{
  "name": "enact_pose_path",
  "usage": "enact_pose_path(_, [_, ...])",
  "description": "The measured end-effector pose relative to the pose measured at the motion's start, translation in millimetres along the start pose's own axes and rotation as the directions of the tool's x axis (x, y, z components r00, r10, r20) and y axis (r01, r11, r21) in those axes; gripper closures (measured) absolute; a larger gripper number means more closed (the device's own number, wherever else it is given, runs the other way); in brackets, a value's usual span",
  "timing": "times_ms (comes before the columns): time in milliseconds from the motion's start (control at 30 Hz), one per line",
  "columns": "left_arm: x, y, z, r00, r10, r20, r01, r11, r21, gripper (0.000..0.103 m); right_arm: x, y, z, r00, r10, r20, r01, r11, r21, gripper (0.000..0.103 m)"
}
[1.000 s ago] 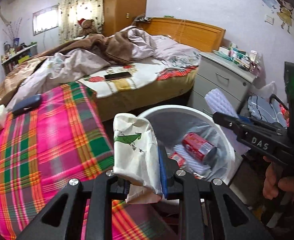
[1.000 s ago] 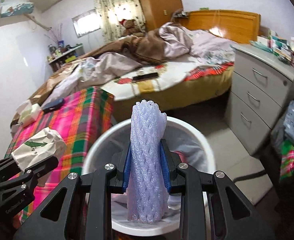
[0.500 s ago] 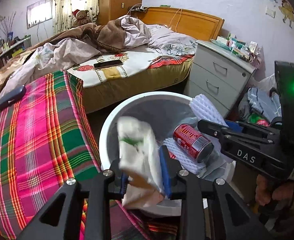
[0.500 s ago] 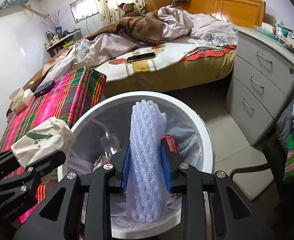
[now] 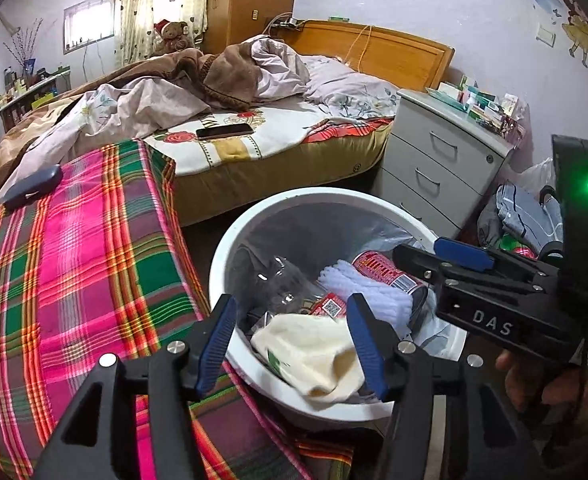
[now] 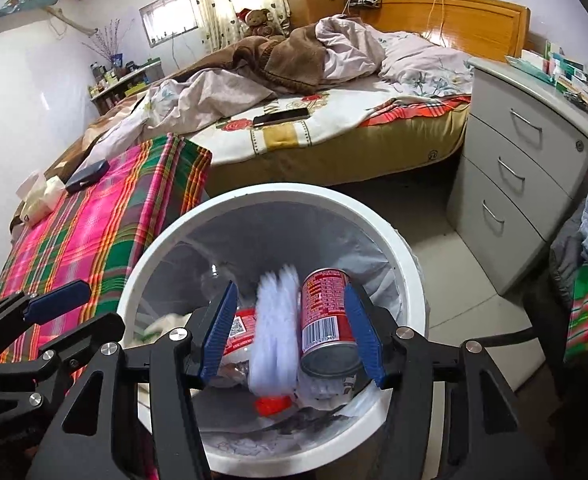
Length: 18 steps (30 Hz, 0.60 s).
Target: Collect trash
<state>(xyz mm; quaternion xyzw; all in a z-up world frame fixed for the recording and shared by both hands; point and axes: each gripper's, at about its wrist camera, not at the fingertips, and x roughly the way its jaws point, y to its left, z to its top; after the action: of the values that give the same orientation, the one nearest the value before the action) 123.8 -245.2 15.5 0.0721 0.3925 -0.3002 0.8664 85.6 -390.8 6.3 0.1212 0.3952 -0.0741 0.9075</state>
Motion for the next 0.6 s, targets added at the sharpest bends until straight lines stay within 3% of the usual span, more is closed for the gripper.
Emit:
enact_pose_path(300, [-28.1, 5.6, -16.2, 0.998, 0.048, 0.041, -0.047, 0.999, -0.017, 0.040, -23.9, 14.0, -7.9, 0.998, 0.024, 0.064, -0.024, 1.000, -0.006, 0.046])
enact_pose_path(600, [-71.0, 21.1, -53.3, 0.981, 0.170, 0.092, -0.162, 0.983, -0.090, 0.040, -60.3, 45.1, -35.9, 0.983, 0.045, 0.180, -0.031, 0.996, -0.078, 0.046])
